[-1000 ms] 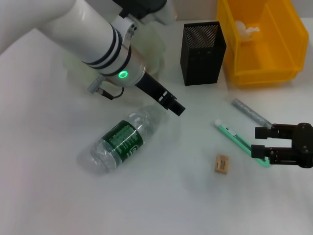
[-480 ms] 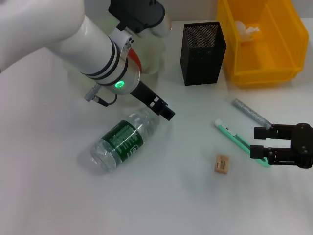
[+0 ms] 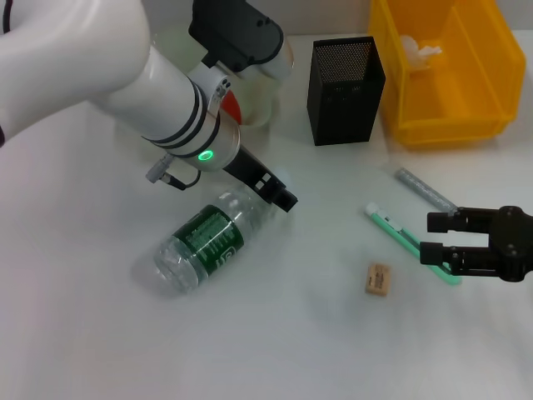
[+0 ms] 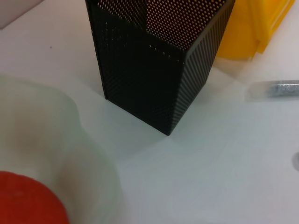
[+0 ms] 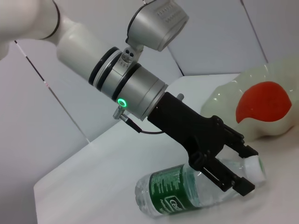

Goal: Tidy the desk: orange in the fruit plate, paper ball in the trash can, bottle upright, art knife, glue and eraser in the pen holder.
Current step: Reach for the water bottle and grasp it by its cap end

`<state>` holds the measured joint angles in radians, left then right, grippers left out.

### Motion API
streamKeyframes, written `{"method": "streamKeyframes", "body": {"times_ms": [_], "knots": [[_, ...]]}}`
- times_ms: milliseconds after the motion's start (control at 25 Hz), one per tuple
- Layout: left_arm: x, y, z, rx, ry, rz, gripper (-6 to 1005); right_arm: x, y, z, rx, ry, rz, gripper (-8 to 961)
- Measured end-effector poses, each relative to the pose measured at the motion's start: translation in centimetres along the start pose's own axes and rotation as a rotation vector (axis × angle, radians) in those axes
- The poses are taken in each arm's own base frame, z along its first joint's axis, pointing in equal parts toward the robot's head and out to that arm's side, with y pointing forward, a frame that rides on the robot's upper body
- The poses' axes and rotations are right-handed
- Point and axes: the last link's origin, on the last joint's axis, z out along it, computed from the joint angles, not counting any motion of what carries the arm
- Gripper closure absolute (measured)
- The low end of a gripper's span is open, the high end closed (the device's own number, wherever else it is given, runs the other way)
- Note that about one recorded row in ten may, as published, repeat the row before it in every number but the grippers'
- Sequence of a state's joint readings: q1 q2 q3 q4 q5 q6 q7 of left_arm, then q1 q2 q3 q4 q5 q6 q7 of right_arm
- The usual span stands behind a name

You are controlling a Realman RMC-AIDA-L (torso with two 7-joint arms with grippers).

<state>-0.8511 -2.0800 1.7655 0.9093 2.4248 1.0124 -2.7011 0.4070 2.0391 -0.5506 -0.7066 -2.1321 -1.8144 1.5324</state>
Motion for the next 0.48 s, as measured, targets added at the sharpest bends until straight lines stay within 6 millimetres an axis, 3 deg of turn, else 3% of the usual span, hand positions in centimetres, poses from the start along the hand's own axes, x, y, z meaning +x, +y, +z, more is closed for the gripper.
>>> {"method": "streamKeyframes", "body": {"times_ms": [160, 480], "knots": [[-0.20, 0.00, 0.25, 0.005, 0.001, 0.003, 234, -0.11, -0.12, 0.14, 0.003, 0.000, -0.001, 237], [-0.61, 0.20, 0.53, 0.005, -0.009, 0.013, 360, -0.38, -0.19, 0.28, 0.000, -0.001, -0.007, 237]]}}
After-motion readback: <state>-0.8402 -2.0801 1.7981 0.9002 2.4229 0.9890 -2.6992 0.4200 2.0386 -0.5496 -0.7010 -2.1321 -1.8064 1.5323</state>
